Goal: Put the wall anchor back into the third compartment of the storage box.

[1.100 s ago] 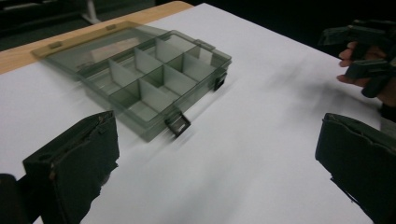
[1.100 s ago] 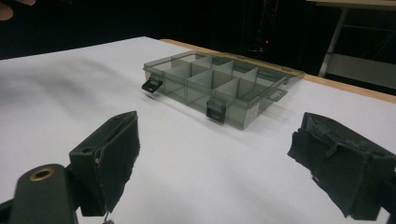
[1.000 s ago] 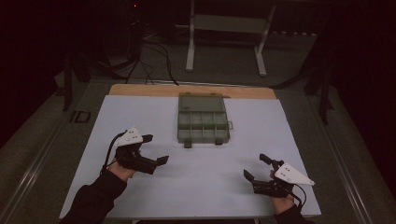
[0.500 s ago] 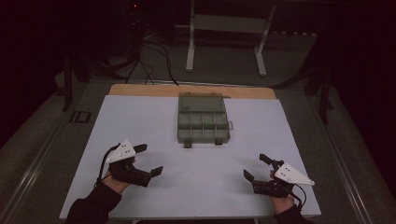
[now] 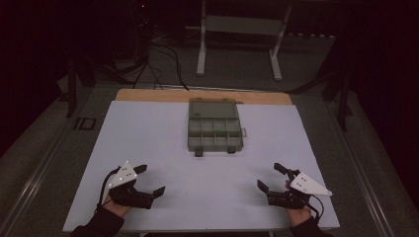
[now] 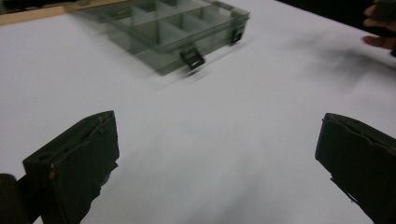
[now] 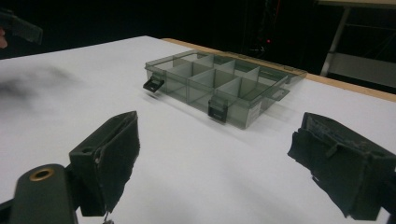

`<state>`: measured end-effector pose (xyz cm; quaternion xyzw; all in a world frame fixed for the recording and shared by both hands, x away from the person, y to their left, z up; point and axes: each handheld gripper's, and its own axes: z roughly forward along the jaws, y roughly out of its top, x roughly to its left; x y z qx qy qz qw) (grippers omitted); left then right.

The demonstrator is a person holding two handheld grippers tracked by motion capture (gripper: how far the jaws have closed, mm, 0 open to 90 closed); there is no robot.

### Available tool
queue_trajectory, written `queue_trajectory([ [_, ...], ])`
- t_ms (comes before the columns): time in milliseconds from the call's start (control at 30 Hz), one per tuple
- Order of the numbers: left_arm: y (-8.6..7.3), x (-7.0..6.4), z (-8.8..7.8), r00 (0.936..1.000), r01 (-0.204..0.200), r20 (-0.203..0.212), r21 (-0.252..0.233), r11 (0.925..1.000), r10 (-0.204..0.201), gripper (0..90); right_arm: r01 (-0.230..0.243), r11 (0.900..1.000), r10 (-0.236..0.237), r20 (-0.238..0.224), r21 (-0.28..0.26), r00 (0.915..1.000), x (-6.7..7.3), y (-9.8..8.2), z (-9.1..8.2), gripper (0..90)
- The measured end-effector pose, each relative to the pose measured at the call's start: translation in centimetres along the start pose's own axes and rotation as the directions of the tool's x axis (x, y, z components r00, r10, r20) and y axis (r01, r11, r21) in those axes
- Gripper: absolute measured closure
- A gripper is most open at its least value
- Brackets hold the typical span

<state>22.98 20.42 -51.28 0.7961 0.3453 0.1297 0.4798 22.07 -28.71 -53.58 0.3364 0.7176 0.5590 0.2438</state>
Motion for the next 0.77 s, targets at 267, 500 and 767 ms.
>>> queue_trajectory([
  [267,-1.9,0.5,-1.0,0.9942,0.039,-0.1,-0.006,0.9992,-0.04,0.0,0.0,1.0,0.0,-0.002,0.004,1.0,0.1,0.0,0.1,13.3],
  [500,-2.8,0.9,-1.3,0.9884,0.049,-0.144,-0.006,0.9988,-0.049,0.0,0.002,1.0,-0.002,-0.003,0.004,1.0,0.0,0.0,0.1,13.3],
  [767,-3.3,1.0,-1.3,0.9856,0.051,-0.161,-0.009,0.9987,-0.052,0.0,0.003,1.0,-0.003,-0.002,0.007,1.0,0.0,-0.1,0.1,13.3],
])
